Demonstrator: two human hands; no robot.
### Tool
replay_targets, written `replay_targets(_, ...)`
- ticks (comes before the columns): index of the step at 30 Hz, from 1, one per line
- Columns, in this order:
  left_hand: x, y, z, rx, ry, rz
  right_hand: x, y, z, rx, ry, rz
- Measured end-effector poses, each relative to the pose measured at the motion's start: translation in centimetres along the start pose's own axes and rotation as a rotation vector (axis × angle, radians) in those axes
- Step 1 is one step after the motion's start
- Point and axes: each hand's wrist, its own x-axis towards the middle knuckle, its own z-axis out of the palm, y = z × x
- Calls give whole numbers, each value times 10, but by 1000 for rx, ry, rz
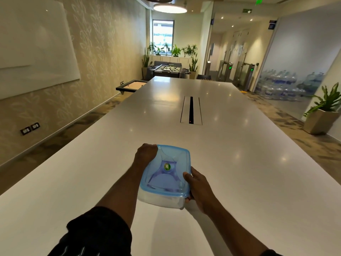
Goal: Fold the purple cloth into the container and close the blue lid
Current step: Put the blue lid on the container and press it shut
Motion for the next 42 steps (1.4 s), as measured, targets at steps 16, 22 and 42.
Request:
replay_targets(16, 15, 3, 10, -19, 96, -19, 1, 1, 0, -8, 1, -18)
replay_targets(22, 17, 0, 11, -20, 92, -27, 0, 2, -1, 4, -17, -30)
replay_targets(42, 11, -1, 14, 40, 112, 92, 111, -25, -6, -197, 367, 120)
